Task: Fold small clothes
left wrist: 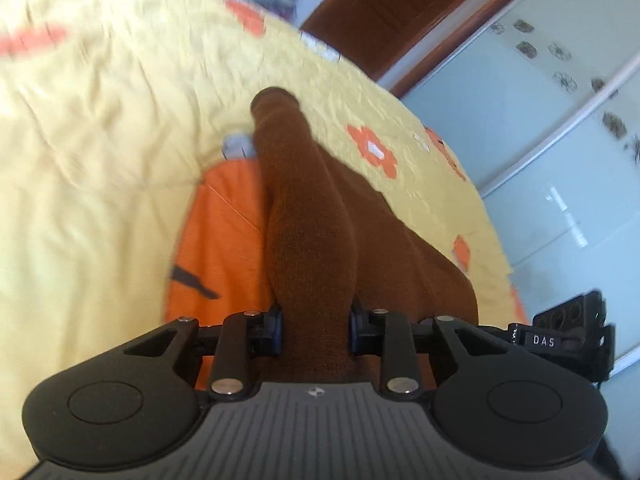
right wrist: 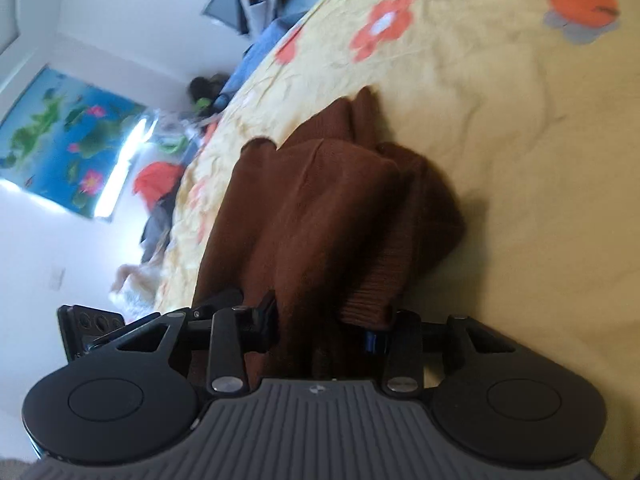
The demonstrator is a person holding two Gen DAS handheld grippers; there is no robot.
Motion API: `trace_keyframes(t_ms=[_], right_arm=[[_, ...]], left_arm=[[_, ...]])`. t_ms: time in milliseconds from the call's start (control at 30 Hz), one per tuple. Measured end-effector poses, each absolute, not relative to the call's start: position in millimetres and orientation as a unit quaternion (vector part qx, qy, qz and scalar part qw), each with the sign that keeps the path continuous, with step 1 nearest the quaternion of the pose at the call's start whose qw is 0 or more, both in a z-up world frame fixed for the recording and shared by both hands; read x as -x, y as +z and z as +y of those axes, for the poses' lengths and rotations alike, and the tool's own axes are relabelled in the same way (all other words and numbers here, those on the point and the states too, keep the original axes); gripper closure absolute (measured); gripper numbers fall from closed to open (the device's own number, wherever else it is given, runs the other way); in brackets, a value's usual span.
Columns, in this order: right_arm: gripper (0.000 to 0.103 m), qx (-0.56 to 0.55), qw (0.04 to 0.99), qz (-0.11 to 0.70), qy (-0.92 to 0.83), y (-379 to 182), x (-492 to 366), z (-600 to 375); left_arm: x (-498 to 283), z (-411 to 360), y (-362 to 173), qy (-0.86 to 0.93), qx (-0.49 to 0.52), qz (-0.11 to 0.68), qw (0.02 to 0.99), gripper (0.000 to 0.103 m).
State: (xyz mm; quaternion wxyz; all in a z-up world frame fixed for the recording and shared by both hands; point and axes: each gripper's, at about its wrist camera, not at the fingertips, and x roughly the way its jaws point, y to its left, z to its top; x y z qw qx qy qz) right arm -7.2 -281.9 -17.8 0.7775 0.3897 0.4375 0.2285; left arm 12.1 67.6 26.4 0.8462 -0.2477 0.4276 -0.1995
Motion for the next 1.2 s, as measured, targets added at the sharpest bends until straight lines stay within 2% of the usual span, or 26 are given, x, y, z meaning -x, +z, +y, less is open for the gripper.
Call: trace_keyframes(t_ms=[100,200,233,267,300,333,367,400,433,500,533,567,600,633,733,800,867,900,933,1000,1100,1133,1200], right_arm=[[0.06,-0.379,0.775,0.434,0.258,-21,10,-265],[0.064,-0.386,0.774,0.428,0.261,-23,3,-263],[0.06,-0.387,0.774,0.429,0.26,-22,2,-264],[0.052,-0.388,0.774,0.43,0.256,-20,3,-266],[0.046,-0.389,0.776,0.43,0.249,-15,7,-269],[0.031,-0.387,0.78,0.43,0.241,-9,14,-273],[0.015,-0.384,0.784,0.427,0.238,-4,22,-273],[0.01,-0.382,0.787,0.421,0.241,3,33,-275],[0.011,-0.38,0.787,0.418,0.248,6,40,-276],[0.022,-0.366,0.78,0.431,0.267,8,53,-270],[0.04,-0.345,0.782,0.446,0.265,6,56,-264],[0.064,-0.312,0.786,0.467,0.26,2,58,-256],[0.069,-0.28,0.798,0.467,0.257,3,62,-251],[0.076,-0.253,0.81,0.463,0.256,5,66,-248],[0.077,-0.204,0.828,0.453,0.259,10,72,-243],[0.069,-0.207,0.831,0.45,0.254,11,75,-243],[0.04,-0.209,0.832,0.454,0.241,20,81,-245],[0.036,-0.206,0.841,0.445,0.227,29,86,-248],[0.033,-0.208,0.855,0.423,0.218,40,90,-252],[0.03,-0.223,0.872,0.38,0.212,60,86,-261],[0.025,-0.219,0.885,0.354,0.208,78,54,-255],[0.02,-0.219,0.881,0.36,0.215,77,38,-249],[0.018,-0.231,0.858,0.402,0.221,59,2,-237]], left_arm=[[-7,79,23,-0.19,0.236,0.432,0.85,0.073],[-4,87,21,-0.193,0.252,0.436,0.842,0.063],[-5,87,23,-0.197,0.252,0.436,0.841,0.051],[-6,88,23,-0.206,0.252,0.435,0.84,0.043],[1,90,23,-0.215,0.257,0.435,0.836,0.024],[10,92,22,-0.223,0.264,0.436,0.831,0.018],[18,91,20,-0.234,0.267,0.442,0.824,0.018],[25,89,16,-0.242,0.263,0.452,0.817,0.019],[32,88,16,-0.246,0.258,0.444,0.822,0.019],[41,84,15,-0.245,0.242,0.432,0.834,0.022],[41,81,16,-0.24,0.228,0.435,0.837,0.048],[39,78,16,-0.226,0.211,0.445,0.84,0.066],[37,76,17,-0.221,0.199,0.448,0.843,0.072],[39,76,17,-0.225,0.189,0.447,0.845,0.072],[48,67,21,-0.228,0.129,0.431,0.864,0.069],[59,61,31,-0.21,0.087,0.414,0.881,0.066],[79,62,47,-0.205,0.057,0.374,0.903,0.062],[87,60,54,-0.205,0.042,0.351,0.913,0.054],[92,57,60,-0.209,0.026,0.325,0.922,0.039],[96,44,65,-0.225,-0.004,0.287,0.931,0.025],[77,16,58,-0.249,-0.021,0.299,0.921,0.025],[68,9,51,-0.262,-0.013,0.318,0.911,0.025],[46,-4,31,-0.28,0.012,0.37,0.886,0.026]])
